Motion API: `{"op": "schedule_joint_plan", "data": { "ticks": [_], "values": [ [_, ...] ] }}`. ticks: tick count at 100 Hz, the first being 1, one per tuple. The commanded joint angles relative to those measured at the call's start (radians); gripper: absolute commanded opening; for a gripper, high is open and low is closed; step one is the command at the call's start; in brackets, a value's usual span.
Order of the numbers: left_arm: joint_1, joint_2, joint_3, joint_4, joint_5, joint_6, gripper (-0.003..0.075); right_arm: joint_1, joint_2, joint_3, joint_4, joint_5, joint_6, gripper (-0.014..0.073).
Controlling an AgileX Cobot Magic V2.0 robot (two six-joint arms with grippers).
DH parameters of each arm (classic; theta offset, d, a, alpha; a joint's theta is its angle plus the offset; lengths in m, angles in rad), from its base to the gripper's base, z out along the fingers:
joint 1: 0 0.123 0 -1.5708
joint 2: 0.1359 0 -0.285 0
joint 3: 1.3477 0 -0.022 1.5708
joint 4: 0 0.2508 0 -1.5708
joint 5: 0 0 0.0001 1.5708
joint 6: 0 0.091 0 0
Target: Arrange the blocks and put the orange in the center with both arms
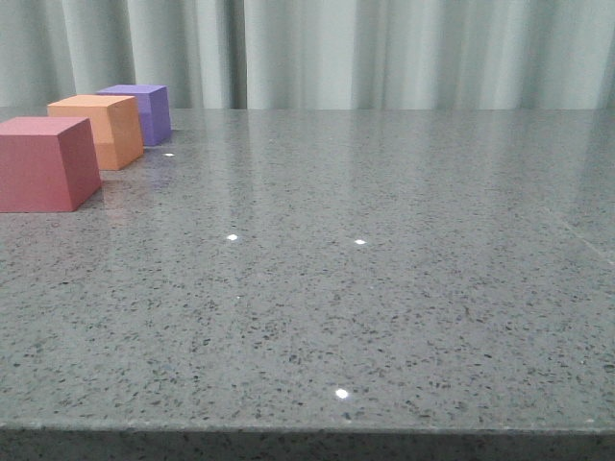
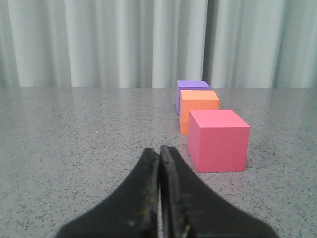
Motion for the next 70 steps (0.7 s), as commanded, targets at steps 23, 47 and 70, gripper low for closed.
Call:
{"op": "schedule_joint_plan", "data": {
  "ticks": [23,47,70],
  "values": [
    [0.005,-0.035,0.043,-0.008,-0.083,-0.011,-0.002,-0.005,-0.106,0.001,0.014,-0.089,-0.006,-0.0069],
    [0.005,-0.035,0.043,-0.008,-0.083,-0.011,-0.002,-0.004,-0.294,0.178,0.026,-0.193,-0.006,-0.0069],
    [0.005,-0.035,0.043,-0.008,-0.083,-0.011,-0.002,-0.004,-0.492,0.349,0.062,-0.231,-0.006,-0.0069]
  ]
}}
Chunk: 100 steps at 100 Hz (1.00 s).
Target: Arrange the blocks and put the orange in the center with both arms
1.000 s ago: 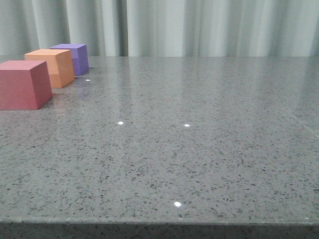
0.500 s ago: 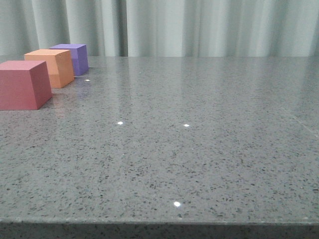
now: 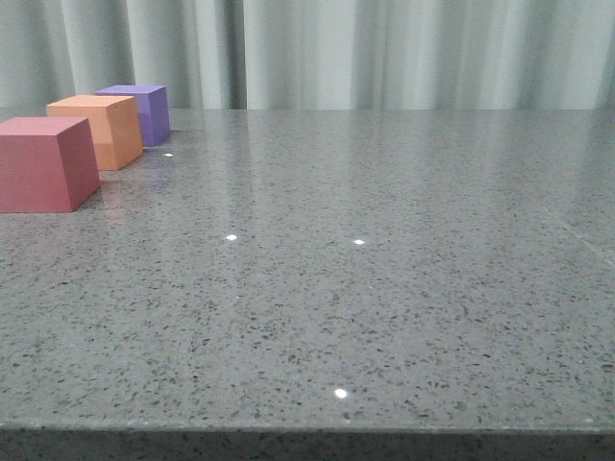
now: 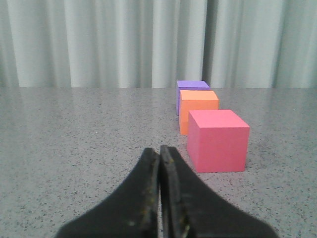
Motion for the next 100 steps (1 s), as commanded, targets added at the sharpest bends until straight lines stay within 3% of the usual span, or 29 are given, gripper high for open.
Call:
{"op": "schedule_joint_plan", "data": {
  "ticks": [1,33,100],
  "values": [
    [0.005,-0.035,0.043,-0.008,-0.082,-0.011,-0.002,-0.004,-0.053,0.026,0.011,-0.095,-0.006,-0.0069],
    [0.005,-0.035,0.043,-0.008,-0.082,-0.011,-0.002,-0.004,-0.074,0.151,0.03,-0.213,0.006,-0.0069],
    [0.005,-0.035,0.043,-0.008,-0.082,-0.011,-0.002,-0.004,-0.074,0.15,0.03,-0.212,0.006,-0.0069]
  ]
}}
